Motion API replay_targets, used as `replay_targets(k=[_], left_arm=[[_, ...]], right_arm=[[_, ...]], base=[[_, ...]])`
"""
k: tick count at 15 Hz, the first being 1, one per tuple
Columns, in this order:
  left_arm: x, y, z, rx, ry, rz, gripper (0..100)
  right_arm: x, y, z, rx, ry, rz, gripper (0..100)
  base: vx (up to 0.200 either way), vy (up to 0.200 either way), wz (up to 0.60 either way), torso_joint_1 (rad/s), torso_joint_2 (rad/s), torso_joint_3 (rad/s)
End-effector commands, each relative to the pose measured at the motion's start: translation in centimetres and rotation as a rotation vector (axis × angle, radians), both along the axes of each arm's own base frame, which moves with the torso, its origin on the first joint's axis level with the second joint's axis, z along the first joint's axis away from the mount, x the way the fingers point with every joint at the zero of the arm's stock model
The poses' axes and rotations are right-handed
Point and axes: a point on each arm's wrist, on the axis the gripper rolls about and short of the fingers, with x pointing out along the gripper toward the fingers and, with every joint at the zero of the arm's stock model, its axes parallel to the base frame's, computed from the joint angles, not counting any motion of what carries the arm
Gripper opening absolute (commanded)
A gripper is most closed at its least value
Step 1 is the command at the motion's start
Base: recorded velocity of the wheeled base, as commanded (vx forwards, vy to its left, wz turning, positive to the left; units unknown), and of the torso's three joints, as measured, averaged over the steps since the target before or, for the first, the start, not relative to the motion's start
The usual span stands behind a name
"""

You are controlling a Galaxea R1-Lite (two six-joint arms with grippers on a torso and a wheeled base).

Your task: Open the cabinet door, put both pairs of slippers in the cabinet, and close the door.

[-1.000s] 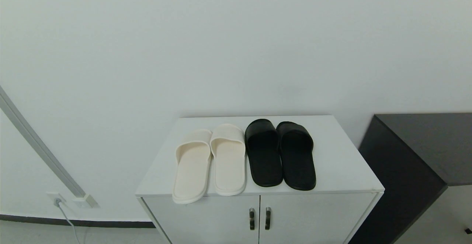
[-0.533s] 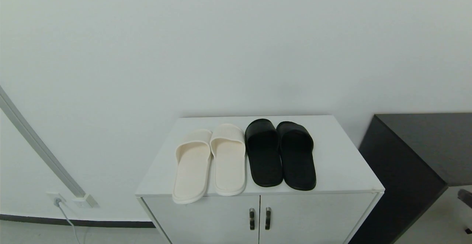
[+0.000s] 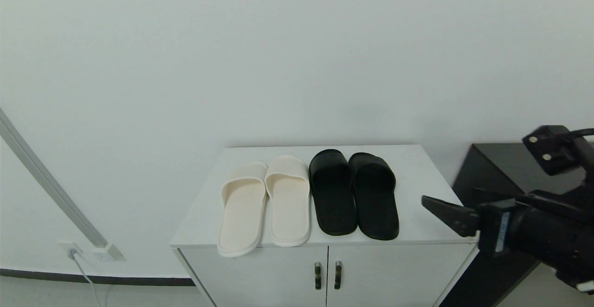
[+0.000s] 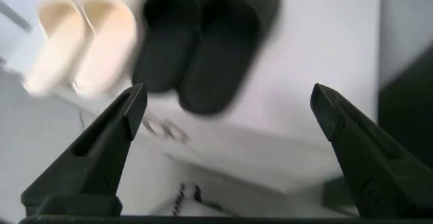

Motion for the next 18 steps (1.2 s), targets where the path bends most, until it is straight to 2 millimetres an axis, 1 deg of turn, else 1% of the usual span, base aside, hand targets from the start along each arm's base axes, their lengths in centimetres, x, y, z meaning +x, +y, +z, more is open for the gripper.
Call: replay_targets(k=[1, 2, 3, 4, 6, 8, 9, 11, 15, 18], left_arm=[[0.0, 0.0, 0.0, 0.000, 0.000, 0.000, 0], [0.0, 0.0, 0.0, 0.000, 0.002, 0.000, 0], [0.0, 0.0, 0.0, -0.003, 0.002, -0.001, 0], [0.0, 0.0, 0.0, -0.005, 0.002, -0.006, 0], [0.0, 0.0, 0.0, -0.005, 0.002, -0.006, 0], [0.0, 0.0, 0.0, -0.005, 0.002, -0.006, 0], [0.0, 0.0, 0.0, -0.005, 0.002, -0.006, 0], [0.0, 0.0, 0.0, -0.005, 0.002, -0.006, 0], [0.0, 0.0, 0.0, -0.005, 0.002, -0.006, 0], [0.0, 0.0, 0.0, -0.005, 0.002, -0.006, 0]], right_arm=[[3.4, 6.2, -2.0, -0.051, 0.031, -0.011, 100], [5.0, 8.0, -3.1, -0.064, 0.022, -0.057, 100], [5.7, 8.7, -3.6, -0.066, 0.017, -0.073, 100], [7.4, 10.6, -4.8, -0.054, -0.013, -0.102, 100], [8.9, 12.3, -6.4, -0.070, -0.019, -0.129, 100], [10.2, 13.4, -7.2, -0.073, -0.027, -0.163, 100], [10.5, 13.6, -7.3, -0.075, -0.029, -0.172, 100], [12.4, 14.3, -7.9, -0.085, -0.040, -0.212, 100], [15.5, 14.7, -8.6, -0.096, -0.058, -0.258, 100], [17.1, 15.1, -9.1, -0.102, -0.067, -0.271, 100]], base=[[0.000, 0.000, 0.00, 0.000, 0.00, 0.000], [0.000, 0.000, 0.00, 0.000, 0.00, 0.000], [0.000, 0.000, 0.00, 0.000, 0.00, 0.000], [0.000, 0.000, 0.00, 0.000, 0.00, 0.000], [0.000, 0.000, 0.00, 0.000, 0.00, 0.000], [0.000, 0.000, 0.00, 0.000, 0.00, 0.000], [0.000, 0.000, 0.00, 0.000, 0.00, 0.000], [0.000, 0.000, 0.00, 0.000, 0.00, 0.000], [0.000, 0.000, 0.00, 0.000, 0.00, 0.000], [0.000, 0.000, 0.00, 0.000, 0.00, 0.000]])
